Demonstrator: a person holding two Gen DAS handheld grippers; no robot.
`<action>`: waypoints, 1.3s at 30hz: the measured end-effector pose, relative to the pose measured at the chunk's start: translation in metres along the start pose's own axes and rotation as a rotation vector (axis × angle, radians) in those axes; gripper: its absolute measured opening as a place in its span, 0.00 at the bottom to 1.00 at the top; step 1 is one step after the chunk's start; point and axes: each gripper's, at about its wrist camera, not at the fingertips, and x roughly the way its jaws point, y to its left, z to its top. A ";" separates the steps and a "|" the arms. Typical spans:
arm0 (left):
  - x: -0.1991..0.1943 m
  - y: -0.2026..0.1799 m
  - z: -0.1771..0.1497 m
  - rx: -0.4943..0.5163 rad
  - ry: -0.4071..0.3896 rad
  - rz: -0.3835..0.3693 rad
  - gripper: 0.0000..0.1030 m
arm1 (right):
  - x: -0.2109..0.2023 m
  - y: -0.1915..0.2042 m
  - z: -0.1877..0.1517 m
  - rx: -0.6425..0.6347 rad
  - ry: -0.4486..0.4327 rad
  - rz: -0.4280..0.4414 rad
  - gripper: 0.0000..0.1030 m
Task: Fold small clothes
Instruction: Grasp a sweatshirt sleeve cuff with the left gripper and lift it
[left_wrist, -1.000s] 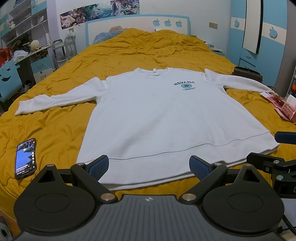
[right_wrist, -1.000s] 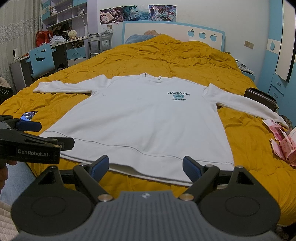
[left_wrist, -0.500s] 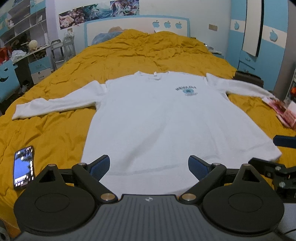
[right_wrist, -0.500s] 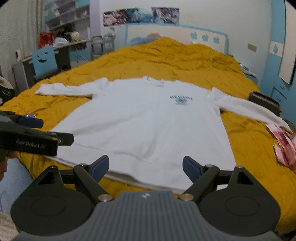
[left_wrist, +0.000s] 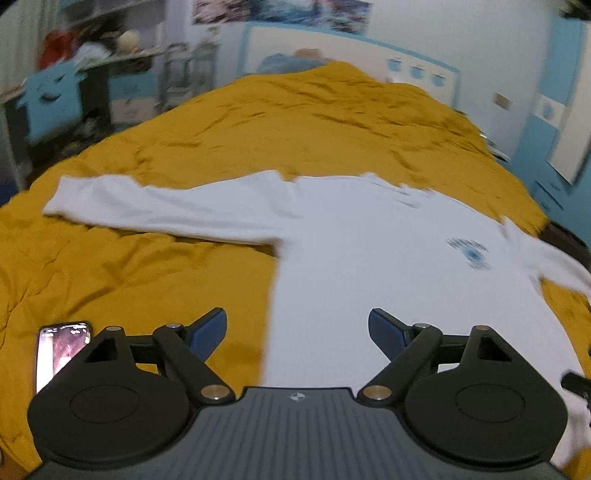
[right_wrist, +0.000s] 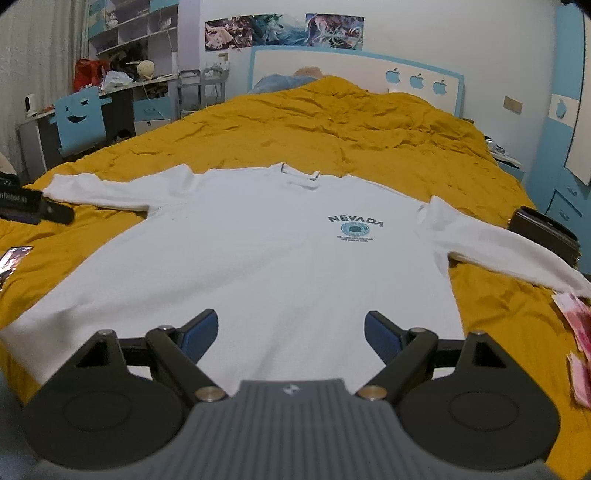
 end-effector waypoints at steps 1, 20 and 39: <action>0.007 0.013 0.008 -0.032 0.005 -0.006 0.97 | 0.009 -0.001 0.005 -0.001 0.009 -0.004 0.79; 0.092 0.259 0.095 -0.608 -0.075 0.233 0.96 | 0.163 0.019 0.082 -0.021 0.111 0.145 0.30; 0.113 0.320 0.120 -0.699 -0.308 0.264 0.06 | 0.208 0.038 0.076 -0.082 0.224 0.150 0.29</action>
